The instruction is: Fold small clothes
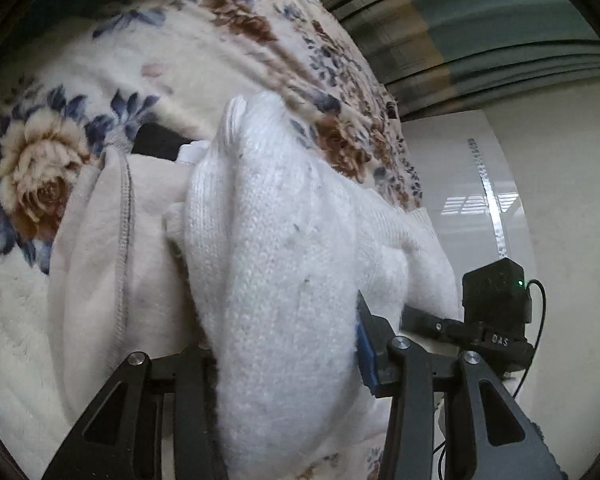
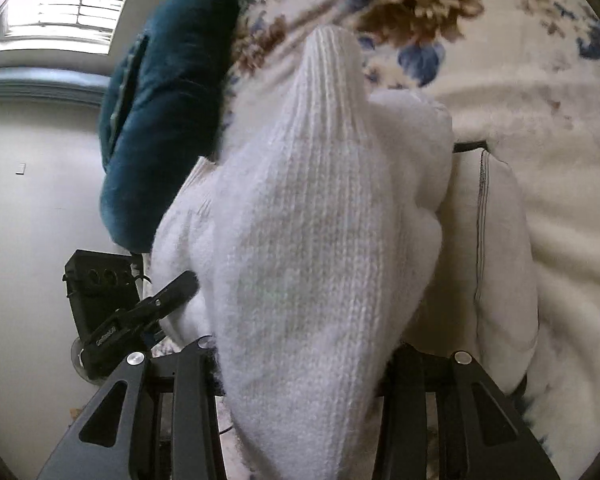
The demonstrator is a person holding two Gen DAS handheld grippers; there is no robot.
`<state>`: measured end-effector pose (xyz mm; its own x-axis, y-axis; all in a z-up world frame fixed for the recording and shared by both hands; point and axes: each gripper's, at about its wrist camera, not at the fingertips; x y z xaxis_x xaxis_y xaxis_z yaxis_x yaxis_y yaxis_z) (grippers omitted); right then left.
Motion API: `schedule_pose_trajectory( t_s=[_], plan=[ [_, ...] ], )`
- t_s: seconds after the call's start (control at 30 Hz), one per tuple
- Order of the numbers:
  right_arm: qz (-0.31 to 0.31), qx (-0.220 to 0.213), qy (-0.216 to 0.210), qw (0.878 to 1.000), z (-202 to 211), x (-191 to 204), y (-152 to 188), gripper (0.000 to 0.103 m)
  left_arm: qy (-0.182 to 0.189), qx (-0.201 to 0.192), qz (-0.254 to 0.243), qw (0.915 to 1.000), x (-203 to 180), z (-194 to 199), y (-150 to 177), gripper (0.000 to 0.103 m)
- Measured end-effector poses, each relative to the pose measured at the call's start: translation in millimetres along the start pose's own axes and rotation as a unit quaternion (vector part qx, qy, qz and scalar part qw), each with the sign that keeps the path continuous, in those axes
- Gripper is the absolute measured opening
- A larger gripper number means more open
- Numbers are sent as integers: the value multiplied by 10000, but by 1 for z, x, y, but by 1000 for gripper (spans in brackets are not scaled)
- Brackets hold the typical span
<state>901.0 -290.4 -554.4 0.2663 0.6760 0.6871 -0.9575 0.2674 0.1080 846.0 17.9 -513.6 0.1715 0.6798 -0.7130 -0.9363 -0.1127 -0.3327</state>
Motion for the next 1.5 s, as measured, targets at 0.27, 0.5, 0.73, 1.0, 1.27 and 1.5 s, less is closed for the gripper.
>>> schedule_pose_trajectory(
  t_s=[0.27,0.5,0.73,1.0,1.27,1.5],
  plan=[
    [426,-189,1112,9927,4,16,-5,78,-795,-129,-448,9957,-26,40,13,57],
    [1084,-1778,3298,9208,30,44,63,103,-2496,-795,-1353,9556,-63,69,23,103],
    [786,-2244,3611,9017,48,47,139,103,-3460,-53,-1796,9209,-93,56,58,103],
    [916,-2786,3808,8769,126,94,237,103,-3652,-283,-1954,9098,-176,114,93,103],
    [1087,-3285,3679,8631,223,156,343,103,-3637,-647,-2064,9061,-274,191,142,103],
    [1163,-3756,3453,8522,310,201,437,103,-3725,-1030,-2278,8937,-354,264,185,103]
  ],
)
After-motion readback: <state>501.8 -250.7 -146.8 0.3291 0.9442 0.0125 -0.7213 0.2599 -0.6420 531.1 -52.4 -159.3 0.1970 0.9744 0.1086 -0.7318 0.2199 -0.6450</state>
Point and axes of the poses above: each gripper's, at about its wrist camera, not at the fingertips, and z roughly against the way its jaws point, x to its left, y to its underside, and after that the axes turned 12 degrees about -z, right-handed
